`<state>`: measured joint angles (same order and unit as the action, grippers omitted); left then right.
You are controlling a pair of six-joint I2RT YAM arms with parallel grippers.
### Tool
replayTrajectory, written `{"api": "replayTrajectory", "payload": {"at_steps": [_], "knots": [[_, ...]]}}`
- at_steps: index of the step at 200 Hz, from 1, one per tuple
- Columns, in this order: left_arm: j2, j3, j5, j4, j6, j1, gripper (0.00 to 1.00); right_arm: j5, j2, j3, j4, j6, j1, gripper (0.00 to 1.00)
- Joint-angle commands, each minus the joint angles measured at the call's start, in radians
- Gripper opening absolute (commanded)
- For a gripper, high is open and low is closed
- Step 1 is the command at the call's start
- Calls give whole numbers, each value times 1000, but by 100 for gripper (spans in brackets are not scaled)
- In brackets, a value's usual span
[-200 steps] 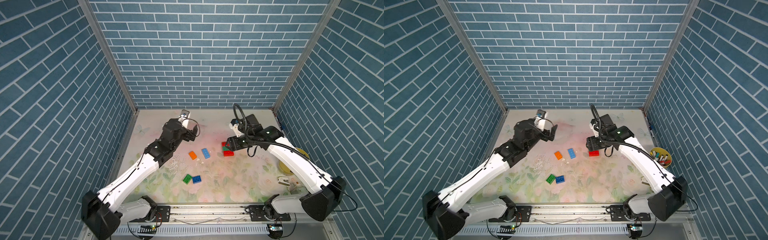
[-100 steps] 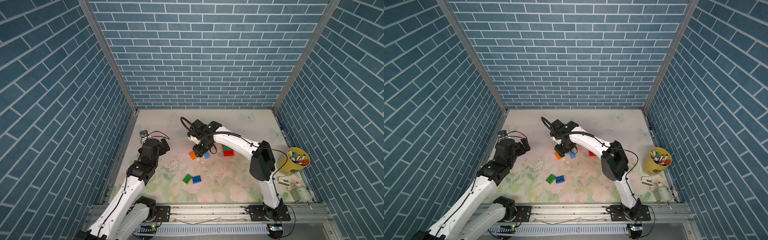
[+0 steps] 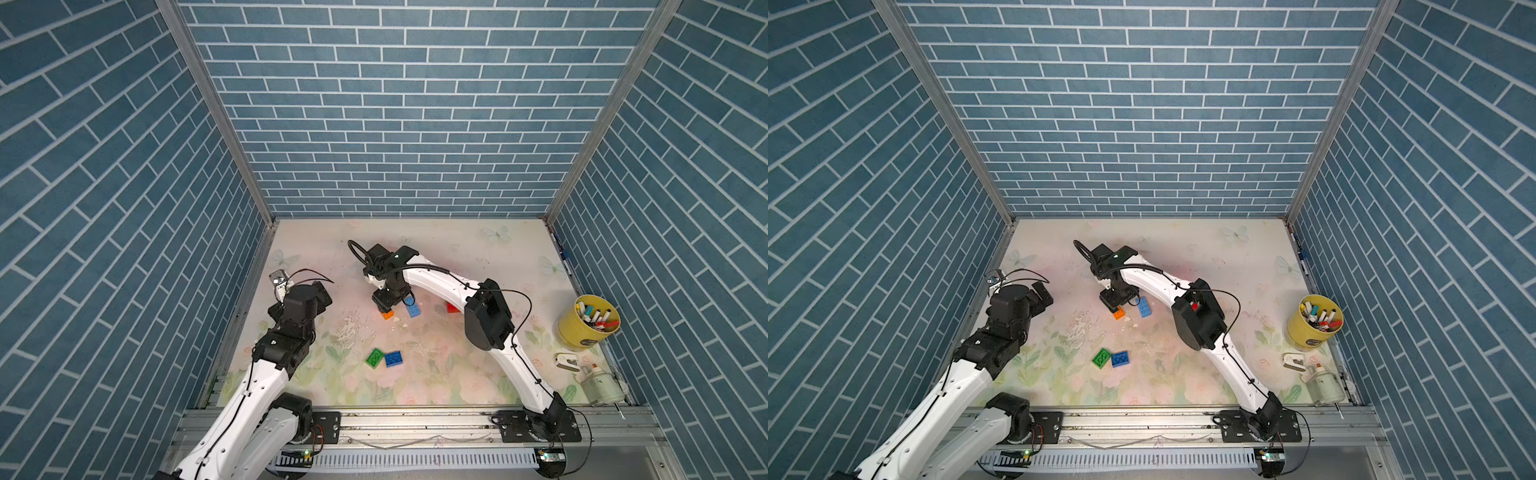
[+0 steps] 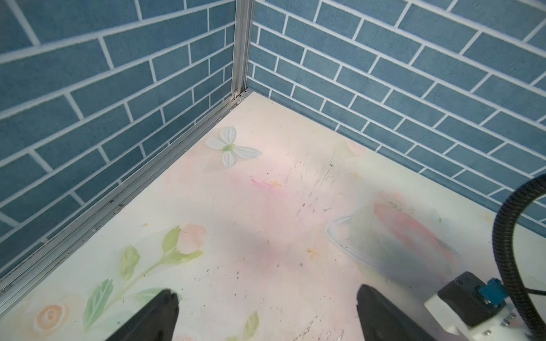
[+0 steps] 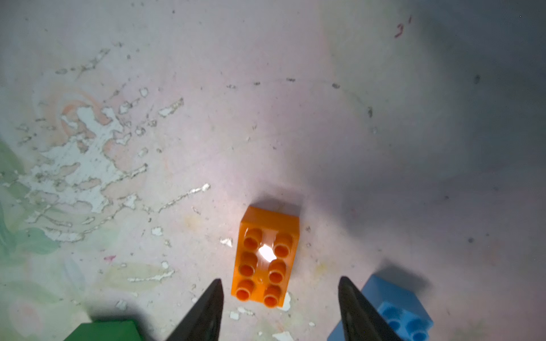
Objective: Assemble a rectangle with lego
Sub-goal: Pick up the lego brick from the center of the board, then place the lego brick at the center of the board.
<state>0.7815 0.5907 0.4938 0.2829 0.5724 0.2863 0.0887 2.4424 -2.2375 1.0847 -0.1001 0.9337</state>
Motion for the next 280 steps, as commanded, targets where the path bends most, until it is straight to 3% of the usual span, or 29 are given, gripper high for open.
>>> {"api": "replayTrajectory", "payload": {"at_steps": [1, 37, 70, 90, 104, 125, 153, 183, 245, 280], "knots": [[-14, -16, 35, 1, -1, -4, 100, -6, 45, -39, 23, -24, 1, 61], [-20, -25, 45, -8, -6, -4, 100, -6, 64, -37, 30, -54, 11, 55], [-27, -32, 50, -11, -10, -4, 100, -26, 64, -39, 43, -113, 15, 35], [-36, -32, 51, -10, -10, -4, 100, -84, 41, -37, 71, -230, 16, 26], [-42, -31, 51, -10, -7, -4, 100, -146, -2, -5, 89, -383, 12, 22], [-55, -32, 58, -11, 5, -4, 100, -172, -110, 127, 48, -644, 7, 22], [-101, -62, 63, -32, 35, -4, 100, -118, -227, 344, -101, -957, 7, 22], [-137, -102, 55, -43, 64, -5, 100, -141, -222, 383, -147, -1204, 26, 21], [-194, -109, 78, -35, 72, 1, 100, -243, -173, 349, -173, -1493, 61, 22], [-202, -106, 83, -33, 75, 4, 100, -203, -109, 309, -199, -1510, 60, 29]]}}
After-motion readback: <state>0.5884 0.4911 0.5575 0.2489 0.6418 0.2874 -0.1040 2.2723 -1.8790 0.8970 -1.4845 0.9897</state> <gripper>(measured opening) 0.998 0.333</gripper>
